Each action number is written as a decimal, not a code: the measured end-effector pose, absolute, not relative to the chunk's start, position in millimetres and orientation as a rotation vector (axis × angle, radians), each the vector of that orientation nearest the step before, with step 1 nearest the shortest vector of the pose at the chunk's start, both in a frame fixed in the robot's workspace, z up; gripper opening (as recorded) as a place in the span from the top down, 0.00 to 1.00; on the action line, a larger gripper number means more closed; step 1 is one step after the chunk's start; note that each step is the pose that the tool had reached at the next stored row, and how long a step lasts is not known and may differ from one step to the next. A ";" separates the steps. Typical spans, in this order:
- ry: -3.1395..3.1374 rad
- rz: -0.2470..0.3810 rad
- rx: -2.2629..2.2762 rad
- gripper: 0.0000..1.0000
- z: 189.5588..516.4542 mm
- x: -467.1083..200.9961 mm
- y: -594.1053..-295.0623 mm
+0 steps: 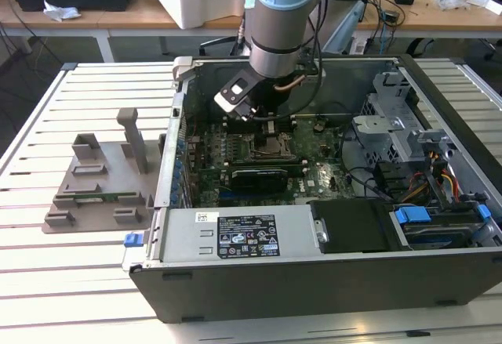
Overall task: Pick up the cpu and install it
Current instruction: 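Close the cpu cover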
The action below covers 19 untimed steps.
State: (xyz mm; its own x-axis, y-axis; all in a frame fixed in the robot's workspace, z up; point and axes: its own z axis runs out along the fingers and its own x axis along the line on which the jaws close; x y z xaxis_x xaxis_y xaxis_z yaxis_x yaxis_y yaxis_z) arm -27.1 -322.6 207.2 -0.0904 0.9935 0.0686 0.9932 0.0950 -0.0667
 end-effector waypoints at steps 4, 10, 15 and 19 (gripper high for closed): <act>-2.244 0.018 -2.044 0.89 207.0 -10.6 -322.7; -2.246 0.002 -2.045 0.89 209.0 -29.3 -322.7; -2.246 -0.008 -2.044 0.89 208.9 -45.0 -322.9; -2.245 -0.009 -2.043 0.89 207.3 -46.2 -323.2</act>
